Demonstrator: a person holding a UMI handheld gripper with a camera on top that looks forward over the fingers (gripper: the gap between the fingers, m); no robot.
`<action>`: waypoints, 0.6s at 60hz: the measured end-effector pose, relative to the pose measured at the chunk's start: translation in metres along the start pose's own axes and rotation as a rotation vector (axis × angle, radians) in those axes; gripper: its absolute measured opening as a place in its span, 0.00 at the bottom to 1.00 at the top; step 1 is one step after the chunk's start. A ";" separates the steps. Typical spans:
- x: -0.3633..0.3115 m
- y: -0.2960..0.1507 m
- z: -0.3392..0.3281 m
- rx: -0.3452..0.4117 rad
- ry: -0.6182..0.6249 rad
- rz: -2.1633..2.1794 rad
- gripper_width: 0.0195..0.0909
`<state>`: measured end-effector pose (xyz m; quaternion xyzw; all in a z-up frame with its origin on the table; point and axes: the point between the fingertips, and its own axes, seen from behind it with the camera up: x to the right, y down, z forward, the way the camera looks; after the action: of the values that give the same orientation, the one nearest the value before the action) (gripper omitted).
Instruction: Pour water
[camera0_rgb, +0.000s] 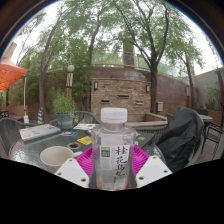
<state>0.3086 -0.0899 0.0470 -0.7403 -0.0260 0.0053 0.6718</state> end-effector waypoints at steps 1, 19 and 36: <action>0.002 0.000 -0.002 0.000 -0.001 -0.002 0.38; 0.004 0.018 -0.016 -0.175 0.015 0.003 0.86; -0.011 -0.006 -0.117 -0.289 0.097 0.017 0.91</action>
<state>0.3024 -0.2060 0.0639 -0.8289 0.0123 -0.0289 0.5585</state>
